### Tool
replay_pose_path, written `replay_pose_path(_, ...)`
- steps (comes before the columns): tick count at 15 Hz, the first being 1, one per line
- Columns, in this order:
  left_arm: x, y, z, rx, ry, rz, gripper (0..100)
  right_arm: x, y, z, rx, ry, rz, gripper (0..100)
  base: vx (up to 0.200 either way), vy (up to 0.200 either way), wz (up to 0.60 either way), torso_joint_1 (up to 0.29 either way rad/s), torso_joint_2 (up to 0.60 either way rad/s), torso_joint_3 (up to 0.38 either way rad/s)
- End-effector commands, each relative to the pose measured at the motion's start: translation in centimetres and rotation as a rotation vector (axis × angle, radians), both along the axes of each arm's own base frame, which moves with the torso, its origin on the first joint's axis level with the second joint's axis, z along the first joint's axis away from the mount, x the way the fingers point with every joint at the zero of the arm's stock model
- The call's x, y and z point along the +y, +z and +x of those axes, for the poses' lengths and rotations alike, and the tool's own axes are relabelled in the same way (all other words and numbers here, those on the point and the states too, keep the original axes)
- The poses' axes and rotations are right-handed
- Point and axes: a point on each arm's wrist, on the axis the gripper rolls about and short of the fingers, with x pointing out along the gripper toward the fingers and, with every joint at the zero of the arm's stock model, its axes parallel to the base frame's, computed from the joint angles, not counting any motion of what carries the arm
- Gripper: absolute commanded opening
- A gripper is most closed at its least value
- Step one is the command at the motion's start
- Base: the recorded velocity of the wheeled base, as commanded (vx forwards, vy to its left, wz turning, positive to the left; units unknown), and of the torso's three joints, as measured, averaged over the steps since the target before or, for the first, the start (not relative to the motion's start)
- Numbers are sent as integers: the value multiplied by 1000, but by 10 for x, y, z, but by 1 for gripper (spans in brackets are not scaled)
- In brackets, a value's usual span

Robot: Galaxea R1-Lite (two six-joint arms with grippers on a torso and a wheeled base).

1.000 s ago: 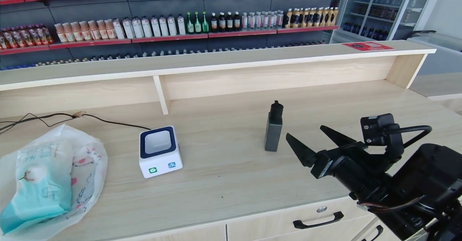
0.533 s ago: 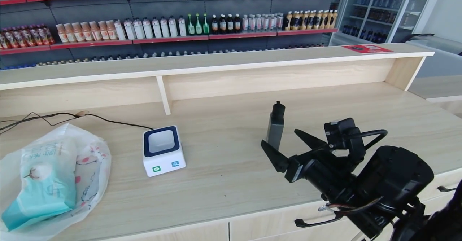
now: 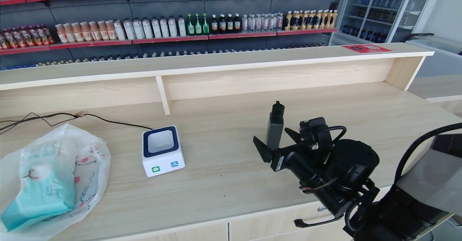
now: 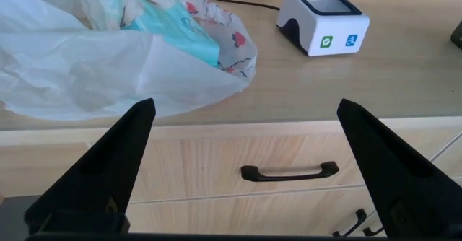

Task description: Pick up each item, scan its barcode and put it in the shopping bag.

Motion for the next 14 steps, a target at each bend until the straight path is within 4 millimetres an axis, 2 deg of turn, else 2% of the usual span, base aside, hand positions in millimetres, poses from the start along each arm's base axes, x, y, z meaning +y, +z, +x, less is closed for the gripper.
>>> replay_pose_path(1, 0, 0, 0, 0, 1, 0, 100, -2, -13, 15, 20, -35, -14, 100, 0, 0, 0, 0, 0, 0)
replay_pose_path(6, 0, 0, 0, 0, 1, 0, 100, -19, -15, 32, 17, -104, -9, 100, 0, 0, 0, 0, 0, 0)
replay_pose_path(14, 0, 0, 0, 0, 1, 0, 100, -16, -16, 38, 21, -187, 37, 100, 0, 0, 0, 0, 0, 0)
